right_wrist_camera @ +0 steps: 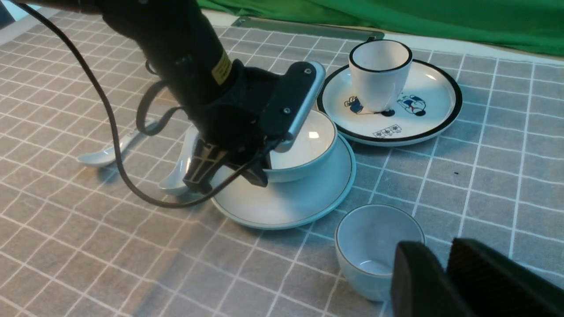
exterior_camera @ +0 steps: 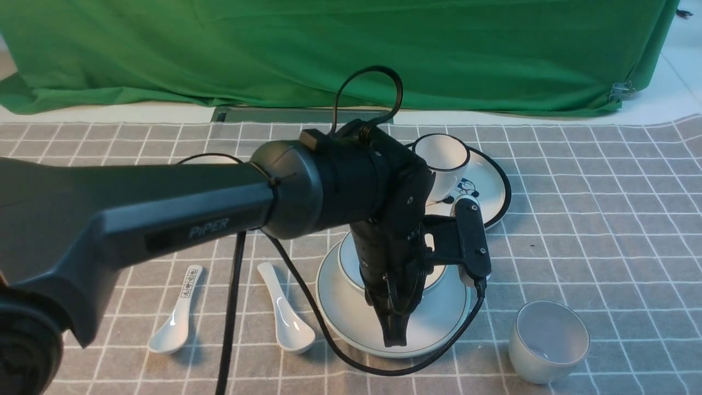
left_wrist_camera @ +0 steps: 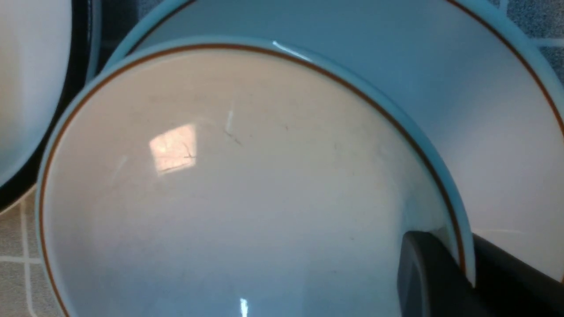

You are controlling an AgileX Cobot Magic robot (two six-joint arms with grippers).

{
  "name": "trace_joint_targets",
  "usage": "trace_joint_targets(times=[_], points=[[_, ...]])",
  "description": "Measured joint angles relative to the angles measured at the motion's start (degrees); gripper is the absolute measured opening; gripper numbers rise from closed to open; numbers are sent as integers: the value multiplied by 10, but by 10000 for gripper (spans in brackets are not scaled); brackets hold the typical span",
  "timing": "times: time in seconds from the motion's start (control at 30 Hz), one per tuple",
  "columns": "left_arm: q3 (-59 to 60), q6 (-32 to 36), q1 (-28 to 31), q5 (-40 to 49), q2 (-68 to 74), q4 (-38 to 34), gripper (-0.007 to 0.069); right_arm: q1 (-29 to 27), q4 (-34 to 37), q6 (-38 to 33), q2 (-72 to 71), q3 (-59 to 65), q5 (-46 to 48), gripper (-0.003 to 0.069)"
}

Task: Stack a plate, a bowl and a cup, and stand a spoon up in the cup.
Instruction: Use the left arm to put the blue rice bowl into the blue large plate in the middle

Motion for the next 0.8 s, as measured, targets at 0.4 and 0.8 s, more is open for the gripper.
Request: trace_joint_targets(times=[0.4, 0.8], points=[[0, -4, 0, 29, -13, -12, 341, 0, 1, 23, 119, -26, 43, 393], [52, -224, 3, 71, -237, -46, 255, 0, 4, -59, 516, -183, 134, 414]])
